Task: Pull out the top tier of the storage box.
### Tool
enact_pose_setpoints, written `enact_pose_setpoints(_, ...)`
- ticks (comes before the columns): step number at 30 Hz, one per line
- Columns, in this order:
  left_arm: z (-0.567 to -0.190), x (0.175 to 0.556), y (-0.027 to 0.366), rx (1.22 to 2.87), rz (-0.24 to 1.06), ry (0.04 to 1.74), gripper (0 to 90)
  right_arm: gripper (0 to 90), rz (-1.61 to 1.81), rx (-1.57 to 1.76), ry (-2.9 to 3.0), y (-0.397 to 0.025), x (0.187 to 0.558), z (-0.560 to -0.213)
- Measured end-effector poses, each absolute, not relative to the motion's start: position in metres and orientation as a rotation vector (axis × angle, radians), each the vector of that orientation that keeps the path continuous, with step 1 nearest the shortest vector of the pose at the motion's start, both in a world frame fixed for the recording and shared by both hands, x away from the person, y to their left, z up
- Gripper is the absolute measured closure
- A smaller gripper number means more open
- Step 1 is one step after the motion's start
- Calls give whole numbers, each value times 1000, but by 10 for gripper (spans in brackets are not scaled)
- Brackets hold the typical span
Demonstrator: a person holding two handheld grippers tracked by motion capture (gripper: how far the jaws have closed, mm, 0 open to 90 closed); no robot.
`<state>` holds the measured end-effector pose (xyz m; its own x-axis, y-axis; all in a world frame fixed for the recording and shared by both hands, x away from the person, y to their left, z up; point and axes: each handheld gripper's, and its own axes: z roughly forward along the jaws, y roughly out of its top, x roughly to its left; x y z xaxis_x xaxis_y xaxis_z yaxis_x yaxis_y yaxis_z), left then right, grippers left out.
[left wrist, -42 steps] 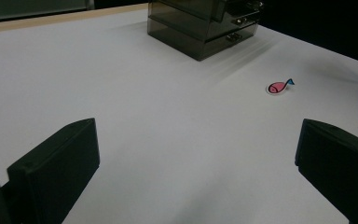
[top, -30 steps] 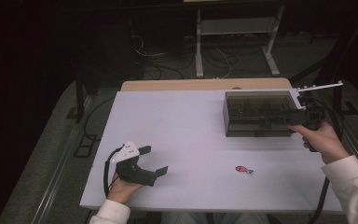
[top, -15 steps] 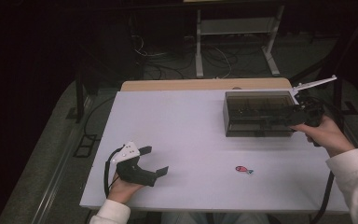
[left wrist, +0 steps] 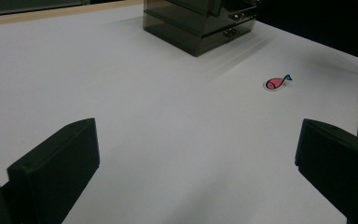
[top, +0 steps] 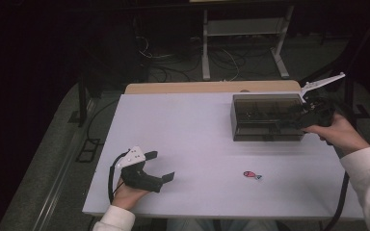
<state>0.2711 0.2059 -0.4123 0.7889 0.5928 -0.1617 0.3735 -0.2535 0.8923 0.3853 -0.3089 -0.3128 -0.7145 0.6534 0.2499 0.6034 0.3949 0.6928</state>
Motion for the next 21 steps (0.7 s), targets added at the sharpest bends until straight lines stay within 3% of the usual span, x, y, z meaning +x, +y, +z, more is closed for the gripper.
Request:
enact_pose_setpoints(17, -413, 272, 205, 1885, 245, 732, 0, 9, 1142, 906, 2631, -306, 396, -303)
enact_pose_setpoints(21, -413, 272, 204, 1885, 242, 734, 0, 60, 1094, 846, 2672, -305, 398, -300)
